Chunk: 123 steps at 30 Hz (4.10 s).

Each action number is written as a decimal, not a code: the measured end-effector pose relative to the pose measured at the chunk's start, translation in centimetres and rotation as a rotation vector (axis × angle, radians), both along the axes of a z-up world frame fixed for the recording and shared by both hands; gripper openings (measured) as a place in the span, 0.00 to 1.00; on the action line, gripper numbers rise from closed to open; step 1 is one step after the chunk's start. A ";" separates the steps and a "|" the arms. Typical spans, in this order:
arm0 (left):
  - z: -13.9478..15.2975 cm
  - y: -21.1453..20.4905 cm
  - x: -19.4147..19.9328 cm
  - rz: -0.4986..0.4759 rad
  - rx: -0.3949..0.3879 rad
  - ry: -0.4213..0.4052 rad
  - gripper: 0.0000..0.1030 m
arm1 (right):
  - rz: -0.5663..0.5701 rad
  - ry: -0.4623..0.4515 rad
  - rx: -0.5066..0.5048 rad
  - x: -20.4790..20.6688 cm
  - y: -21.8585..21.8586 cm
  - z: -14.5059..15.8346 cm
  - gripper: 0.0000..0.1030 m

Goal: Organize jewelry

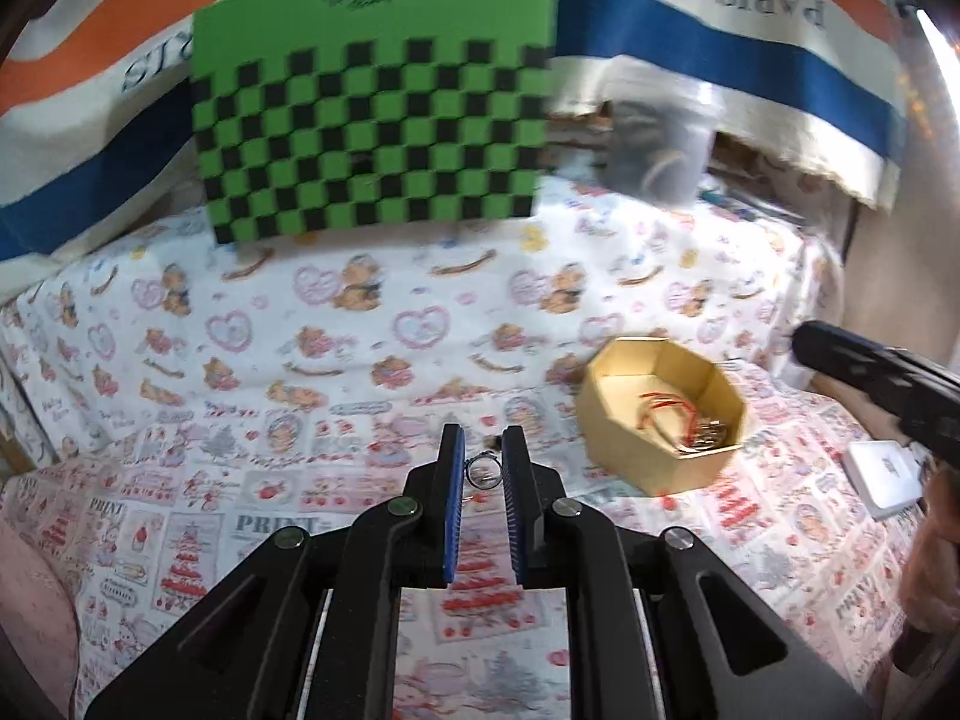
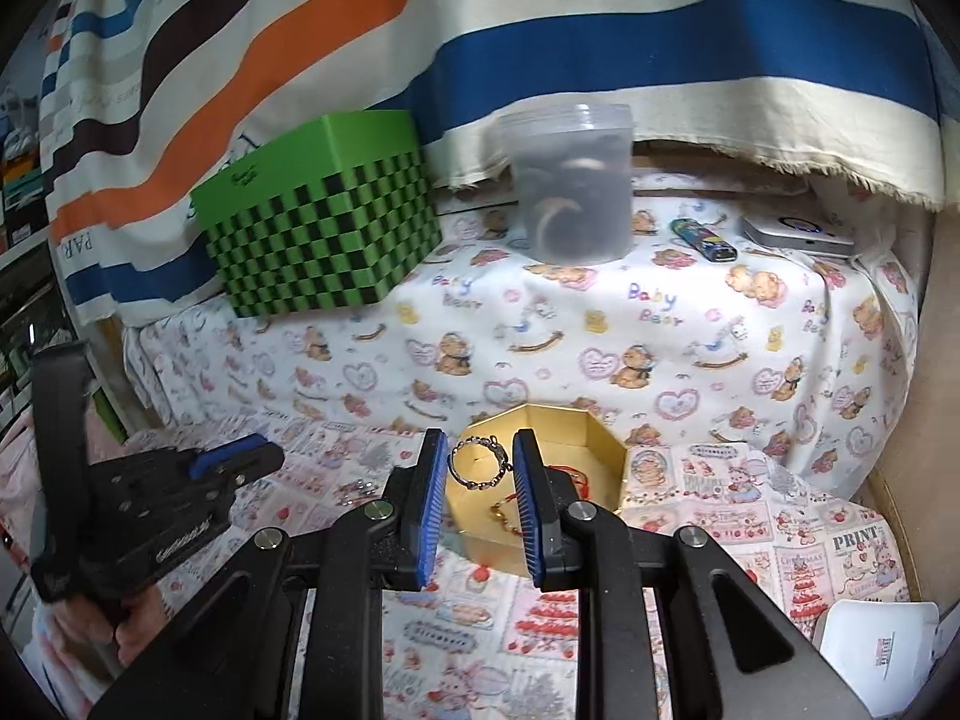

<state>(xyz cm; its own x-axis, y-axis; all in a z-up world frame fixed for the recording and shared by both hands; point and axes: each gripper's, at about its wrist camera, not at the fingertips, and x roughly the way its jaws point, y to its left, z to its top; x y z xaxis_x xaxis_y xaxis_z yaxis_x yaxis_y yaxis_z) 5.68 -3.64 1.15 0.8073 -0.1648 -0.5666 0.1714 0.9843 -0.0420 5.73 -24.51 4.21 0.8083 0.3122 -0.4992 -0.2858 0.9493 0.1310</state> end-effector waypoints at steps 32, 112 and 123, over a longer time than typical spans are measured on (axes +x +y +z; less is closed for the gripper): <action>-2.9 -8.0 5.9 -0.168 -0.207 0.170 0.11 | -0.025 0.287 0.160 7.5 -4.8 -6.0 0.23; -2.1 0.3 4.0 0.042 0.012 0.102 0.38 | -0.019 0.127 0.008 3.5 -1.5 -3.7 0.24; -6.7 0.4 7.4 0.098 -0.033 0.295 0.29 | -0.060 0.129 -0.044 4.0 -1.3 -4.3 0.24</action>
